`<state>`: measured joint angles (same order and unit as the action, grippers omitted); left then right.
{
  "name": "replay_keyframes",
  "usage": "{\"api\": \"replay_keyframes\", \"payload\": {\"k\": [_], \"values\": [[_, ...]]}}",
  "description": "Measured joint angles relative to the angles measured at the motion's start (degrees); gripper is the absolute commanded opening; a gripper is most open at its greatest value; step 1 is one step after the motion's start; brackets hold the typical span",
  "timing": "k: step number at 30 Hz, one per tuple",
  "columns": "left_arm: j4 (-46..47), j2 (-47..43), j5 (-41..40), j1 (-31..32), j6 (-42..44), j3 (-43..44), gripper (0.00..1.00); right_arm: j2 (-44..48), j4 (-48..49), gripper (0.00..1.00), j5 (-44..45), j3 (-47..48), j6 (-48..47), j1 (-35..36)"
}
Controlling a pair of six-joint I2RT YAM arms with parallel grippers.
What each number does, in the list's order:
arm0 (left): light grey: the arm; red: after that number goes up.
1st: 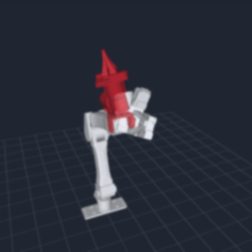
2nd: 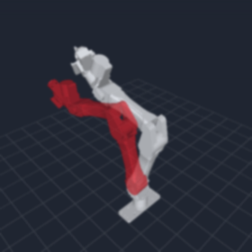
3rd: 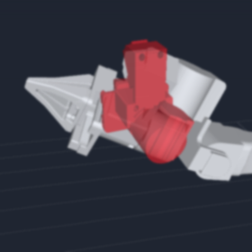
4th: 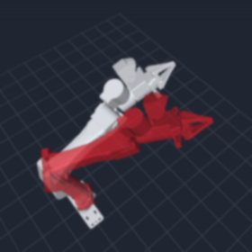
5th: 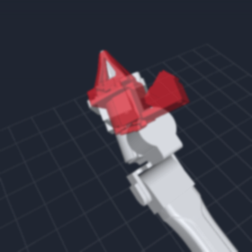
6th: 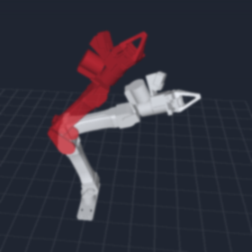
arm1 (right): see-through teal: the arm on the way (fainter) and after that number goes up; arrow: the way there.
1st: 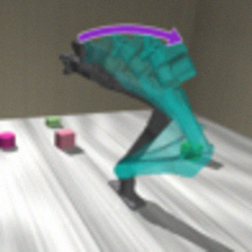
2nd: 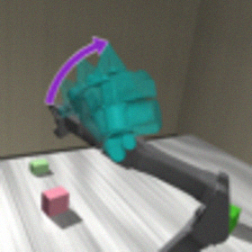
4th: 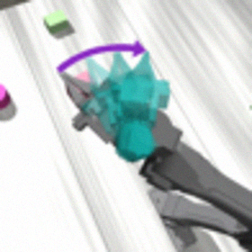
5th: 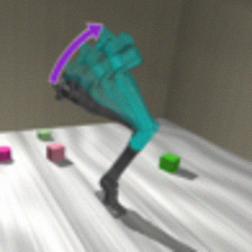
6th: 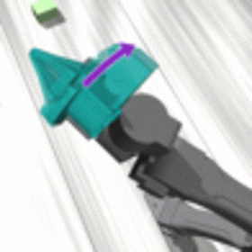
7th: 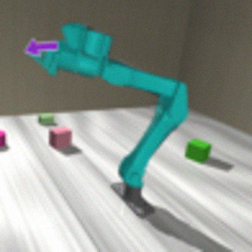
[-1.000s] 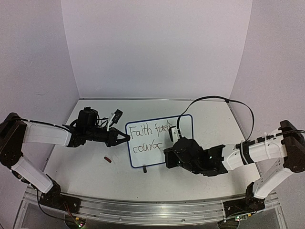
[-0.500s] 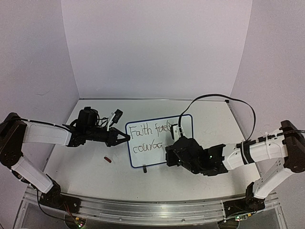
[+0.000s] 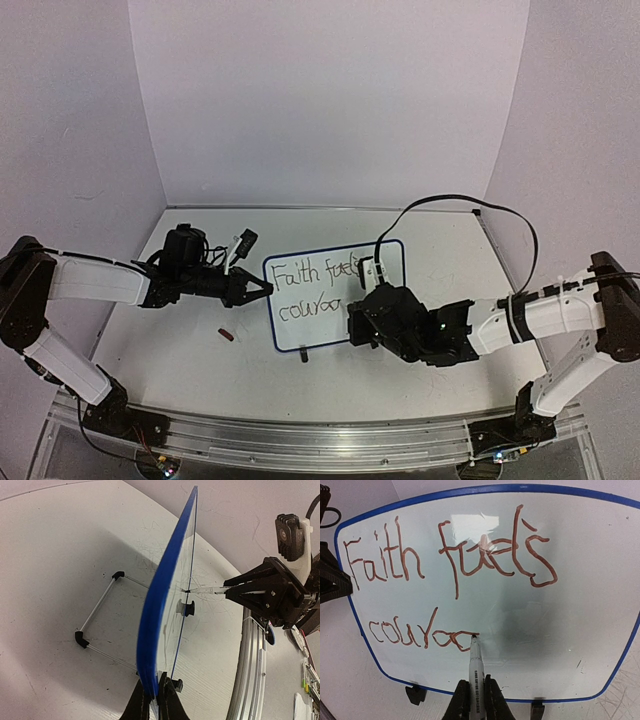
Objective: Write a sentence on the whiteboard
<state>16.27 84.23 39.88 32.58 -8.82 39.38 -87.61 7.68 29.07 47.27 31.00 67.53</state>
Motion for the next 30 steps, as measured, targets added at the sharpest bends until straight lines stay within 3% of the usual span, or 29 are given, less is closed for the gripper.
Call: {"api": "replay_keyframes", "payload": {"k": [30], "values": [[-0.22,0.00,0.02,0.00,0.05,0.00,0.00,-3.10,-1.64,0.00,-4.52,-1.19,3.79,2.22]]}}
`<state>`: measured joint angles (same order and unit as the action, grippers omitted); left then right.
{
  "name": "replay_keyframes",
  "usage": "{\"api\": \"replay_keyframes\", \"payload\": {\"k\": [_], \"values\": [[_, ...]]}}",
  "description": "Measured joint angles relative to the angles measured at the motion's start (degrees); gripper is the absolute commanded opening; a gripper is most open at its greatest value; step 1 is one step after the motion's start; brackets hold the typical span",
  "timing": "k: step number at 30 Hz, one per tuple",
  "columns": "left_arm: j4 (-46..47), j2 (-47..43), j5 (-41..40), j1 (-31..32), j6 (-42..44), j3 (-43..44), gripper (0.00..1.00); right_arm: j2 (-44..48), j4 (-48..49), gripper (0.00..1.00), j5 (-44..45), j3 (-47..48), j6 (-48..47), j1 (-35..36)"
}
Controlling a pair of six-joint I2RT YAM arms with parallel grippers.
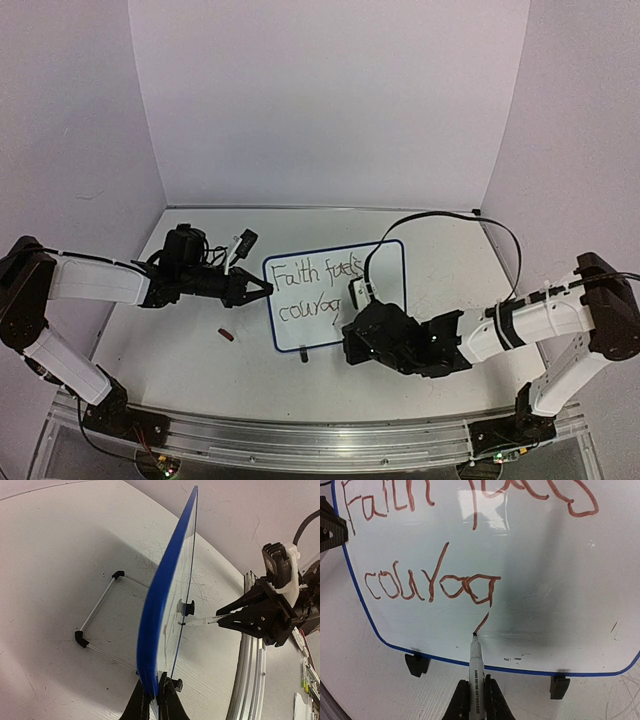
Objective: Write a sentence on the whiteboard
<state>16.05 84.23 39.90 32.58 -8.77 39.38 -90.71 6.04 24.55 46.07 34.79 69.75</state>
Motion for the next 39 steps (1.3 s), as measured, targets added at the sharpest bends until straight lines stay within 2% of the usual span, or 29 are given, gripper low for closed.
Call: {"api": "replay_keyframes", "payload": {"k": [8,15,39], "values": [[0.00,0.00,0.02,0.00,0.02,0.00,0.00,-1.01,0.96,0.00,-0.01,3.83,-2.14,0.29],[0.00,0.00,0.04,0.00,0.02,0.00,0.00,5.60,1.56,0.00,0.57,-0.17,-2.27,-1.47],[-0.02,0.00,0.04,0.00,0.02,0.00,0.00,5.42,0.35,0.00,1.86,-0.92,-0.54,-3.51]]}}
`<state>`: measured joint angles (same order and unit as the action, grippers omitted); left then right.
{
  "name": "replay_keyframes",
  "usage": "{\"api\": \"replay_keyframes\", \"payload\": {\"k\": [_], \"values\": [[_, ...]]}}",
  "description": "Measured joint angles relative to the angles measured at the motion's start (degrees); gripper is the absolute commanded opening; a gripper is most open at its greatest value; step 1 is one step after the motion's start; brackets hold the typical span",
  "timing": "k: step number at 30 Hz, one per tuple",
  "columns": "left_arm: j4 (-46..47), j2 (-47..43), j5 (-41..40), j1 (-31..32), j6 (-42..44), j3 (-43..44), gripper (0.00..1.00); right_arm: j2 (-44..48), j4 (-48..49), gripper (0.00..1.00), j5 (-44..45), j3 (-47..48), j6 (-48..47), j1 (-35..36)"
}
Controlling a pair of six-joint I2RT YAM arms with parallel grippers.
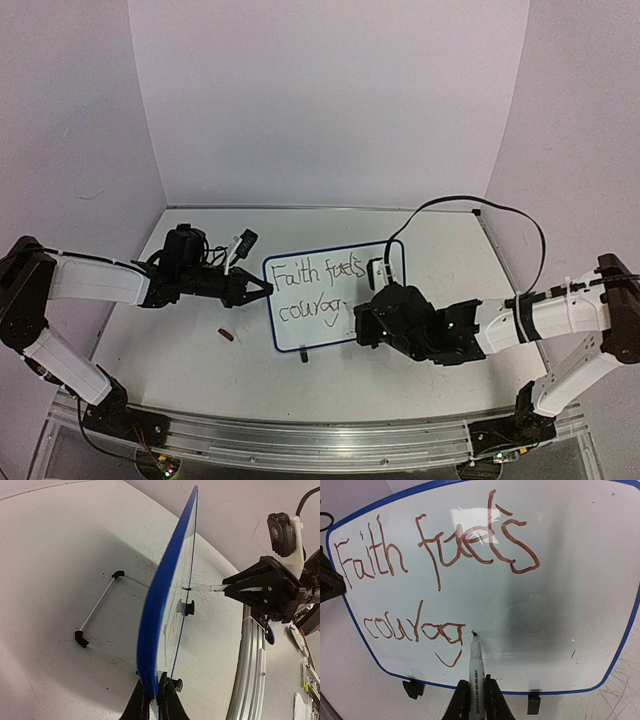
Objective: Write a sentence on the whiteboard
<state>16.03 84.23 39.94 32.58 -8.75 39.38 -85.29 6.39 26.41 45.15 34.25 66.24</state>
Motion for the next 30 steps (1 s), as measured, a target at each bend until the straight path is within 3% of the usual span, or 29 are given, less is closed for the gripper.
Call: {"api": "replay_keyframes", "payload": {"k": [15,30], "values": [[0.00,0.00,0.00,0.00,0.00,0.02,0.00,1.64,-1.22,0.00,4.43,-0.82,0.96,-0.32],[-0.07,0.00,-0.02,0.00,0.02,0.07,0.00,1.00,0.75,0.00,1.77,-0.80,-2.38,-0.33]]}}
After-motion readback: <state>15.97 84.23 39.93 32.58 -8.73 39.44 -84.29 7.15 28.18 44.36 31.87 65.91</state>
